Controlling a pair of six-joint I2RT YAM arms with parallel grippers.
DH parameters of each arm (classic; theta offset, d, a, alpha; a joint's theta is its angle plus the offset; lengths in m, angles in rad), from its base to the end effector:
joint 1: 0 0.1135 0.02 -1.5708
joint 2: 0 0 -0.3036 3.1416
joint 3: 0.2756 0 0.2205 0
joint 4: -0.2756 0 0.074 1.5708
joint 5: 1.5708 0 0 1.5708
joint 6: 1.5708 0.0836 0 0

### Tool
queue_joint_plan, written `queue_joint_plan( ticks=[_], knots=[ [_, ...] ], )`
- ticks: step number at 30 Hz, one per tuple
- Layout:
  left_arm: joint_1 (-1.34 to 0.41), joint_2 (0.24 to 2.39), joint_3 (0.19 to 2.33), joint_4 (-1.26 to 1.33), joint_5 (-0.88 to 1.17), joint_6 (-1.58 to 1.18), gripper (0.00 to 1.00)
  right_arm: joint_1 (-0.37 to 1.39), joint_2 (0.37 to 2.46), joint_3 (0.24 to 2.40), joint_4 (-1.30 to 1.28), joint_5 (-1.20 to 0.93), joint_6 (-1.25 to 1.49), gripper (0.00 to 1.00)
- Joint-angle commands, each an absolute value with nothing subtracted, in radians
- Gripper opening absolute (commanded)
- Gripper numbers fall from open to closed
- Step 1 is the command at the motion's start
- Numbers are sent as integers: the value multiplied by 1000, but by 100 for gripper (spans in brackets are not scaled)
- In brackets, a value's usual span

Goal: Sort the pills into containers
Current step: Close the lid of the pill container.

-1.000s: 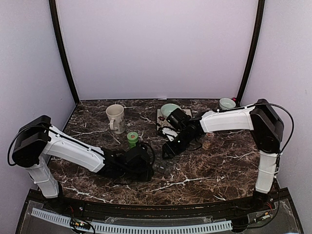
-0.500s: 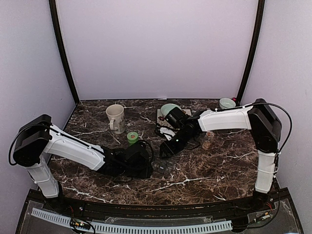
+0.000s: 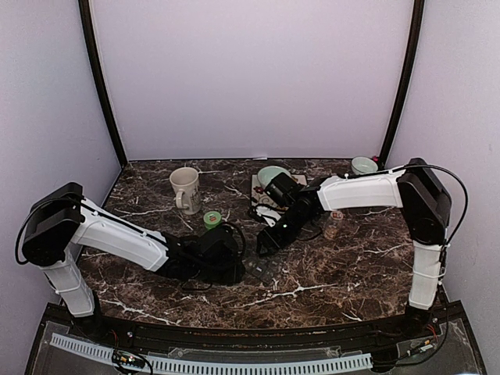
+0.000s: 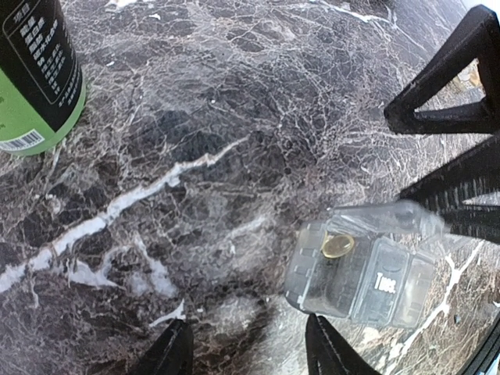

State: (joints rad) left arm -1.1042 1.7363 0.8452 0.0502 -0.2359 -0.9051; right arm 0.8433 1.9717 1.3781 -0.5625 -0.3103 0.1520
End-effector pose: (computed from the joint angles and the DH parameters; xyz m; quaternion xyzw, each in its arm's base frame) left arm 0.1765 -0.3070 0.1699 0.0504 0.9272 -0.2402 0.2829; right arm 0.2535 0.3230 0.1835 -0.3575 0.8989 0.2300 0.1065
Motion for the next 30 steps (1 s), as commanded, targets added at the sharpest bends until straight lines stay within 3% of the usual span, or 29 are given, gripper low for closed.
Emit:
queue_joint_plan(
  ticks=[1,30],
  knots=[
    [-1092,1759,834,30,-215,-889,53,841,1982,1404,-581,-337,140,57],
    [-1091,1769,841,34,-206,-892,52,856,2003,1421,-624,-429,101,56]
  ],
)
